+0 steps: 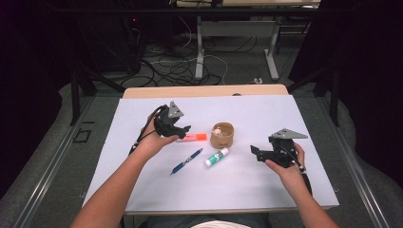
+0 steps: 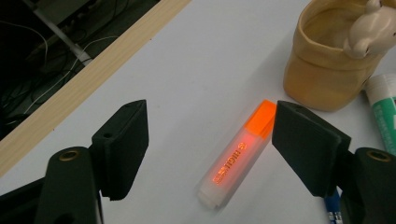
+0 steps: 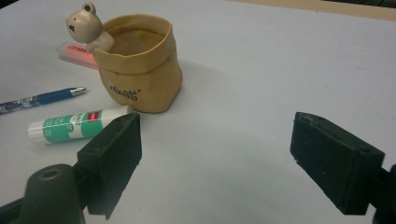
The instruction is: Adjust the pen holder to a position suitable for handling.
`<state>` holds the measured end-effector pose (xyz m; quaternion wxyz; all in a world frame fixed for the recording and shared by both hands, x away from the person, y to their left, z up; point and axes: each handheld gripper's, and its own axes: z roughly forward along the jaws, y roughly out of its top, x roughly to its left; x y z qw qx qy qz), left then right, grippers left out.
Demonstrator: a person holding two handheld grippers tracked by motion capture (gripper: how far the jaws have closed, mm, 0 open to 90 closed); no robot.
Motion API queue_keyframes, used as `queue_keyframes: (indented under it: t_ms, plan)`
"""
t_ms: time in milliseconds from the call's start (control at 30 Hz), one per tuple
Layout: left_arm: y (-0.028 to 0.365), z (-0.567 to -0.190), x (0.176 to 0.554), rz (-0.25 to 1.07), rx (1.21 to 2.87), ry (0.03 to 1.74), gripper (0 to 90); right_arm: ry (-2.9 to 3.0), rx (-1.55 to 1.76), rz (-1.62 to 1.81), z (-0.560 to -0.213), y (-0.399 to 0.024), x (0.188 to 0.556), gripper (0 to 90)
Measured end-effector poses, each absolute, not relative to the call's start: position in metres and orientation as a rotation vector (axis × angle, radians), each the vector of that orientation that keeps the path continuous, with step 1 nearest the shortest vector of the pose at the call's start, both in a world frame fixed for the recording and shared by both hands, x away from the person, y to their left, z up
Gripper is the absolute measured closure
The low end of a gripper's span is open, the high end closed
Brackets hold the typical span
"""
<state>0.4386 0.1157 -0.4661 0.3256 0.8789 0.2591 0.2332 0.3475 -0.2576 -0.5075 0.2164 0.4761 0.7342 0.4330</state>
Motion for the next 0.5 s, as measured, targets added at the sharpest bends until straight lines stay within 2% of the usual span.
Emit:
queue_keyframes:
  t_ms: [333,500]
  plan:
    - [0.110,-0.462,0.456,0.569,2.401,0.567,34.6,2.035,1.328,1.191,-0.510,-0.259,0.349,15.6]
    - [0.109,-0.462,0.465,0.477,2.458,0.526,35.2,2.047,1.318,1.191,-0.511,-0.257,0.349,15.5]
